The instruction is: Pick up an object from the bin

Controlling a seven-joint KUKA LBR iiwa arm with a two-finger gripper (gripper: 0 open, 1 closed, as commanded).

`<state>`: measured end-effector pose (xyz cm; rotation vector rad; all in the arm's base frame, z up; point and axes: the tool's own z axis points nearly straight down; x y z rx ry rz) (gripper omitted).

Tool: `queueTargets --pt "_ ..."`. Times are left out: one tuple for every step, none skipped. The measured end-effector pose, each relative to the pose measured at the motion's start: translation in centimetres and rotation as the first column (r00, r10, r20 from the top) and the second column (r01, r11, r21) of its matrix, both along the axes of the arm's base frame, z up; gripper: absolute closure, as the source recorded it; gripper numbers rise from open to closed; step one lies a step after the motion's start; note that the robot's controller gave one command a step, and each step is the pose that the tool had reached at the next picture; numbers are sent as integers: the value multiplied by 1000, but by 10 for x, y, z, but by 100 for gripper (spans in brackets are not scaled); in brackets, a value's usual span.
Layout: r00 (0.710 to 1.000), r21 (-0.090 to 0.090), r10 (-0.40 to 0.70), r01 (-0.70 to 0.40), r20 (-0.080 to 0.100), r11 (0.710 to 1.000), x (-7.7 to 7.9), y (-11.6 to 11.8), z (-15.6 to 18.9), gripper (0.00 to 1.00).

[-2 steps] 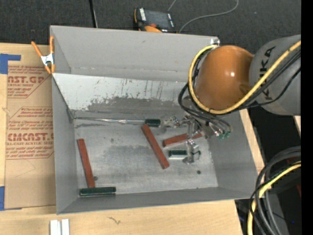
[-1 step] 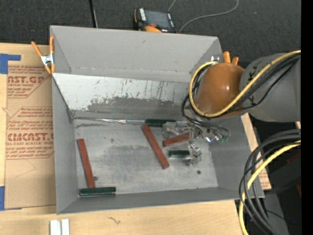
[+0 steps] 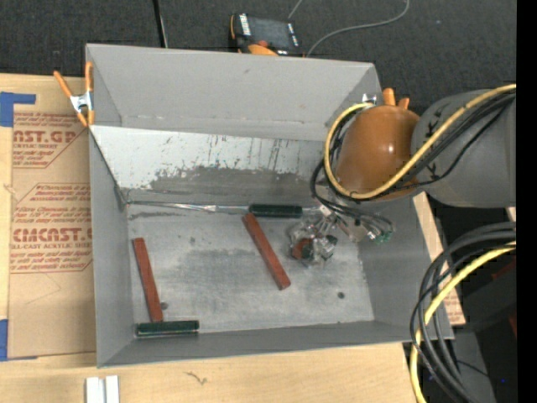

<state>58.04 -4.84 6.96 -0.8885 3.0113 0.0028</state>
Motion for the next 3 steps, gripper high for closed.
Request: queueTargets --pt "1000 0 0 0 0 1000 0 0 0 0" --pt "1000 0 0 0 0 1000 0 0 0 100" --pt "1000 0 0 0 0 1000 0 0 0 0"
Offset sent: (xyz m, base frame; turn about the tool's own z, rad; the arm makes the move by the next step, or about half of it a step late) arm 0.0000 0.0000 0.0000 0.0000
